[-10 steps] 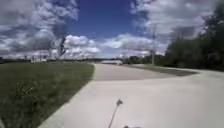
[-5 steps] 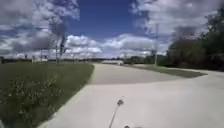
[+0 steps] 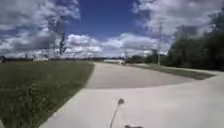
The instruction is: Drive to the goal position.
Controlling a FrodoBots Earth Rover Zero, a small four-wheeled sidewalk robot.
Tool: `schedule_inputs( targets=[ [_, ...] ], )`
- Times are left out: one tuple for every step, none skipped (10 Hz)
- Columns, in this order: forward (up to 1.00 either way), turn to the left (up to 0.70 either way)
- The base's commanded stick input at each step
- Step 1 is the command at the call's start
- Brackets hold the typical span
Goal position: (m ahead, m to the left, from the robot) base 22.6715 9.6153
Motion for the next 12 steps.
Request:
schedule_inputs(
  targets=[
    [1.00, 0.00],
    [1.00, 0.00],
    [1.00, 0.00],
    [1.00, 0.00],
    [1.00, 0.00],
    [1.00, 0.00],
    [1.00, 0.00],
    [1.00, 0.00],
    [1.00, 0.00],
    [1.00, 0.00],
    [1.00, 0.00],
    [1.00, 0.00]
  ],
)
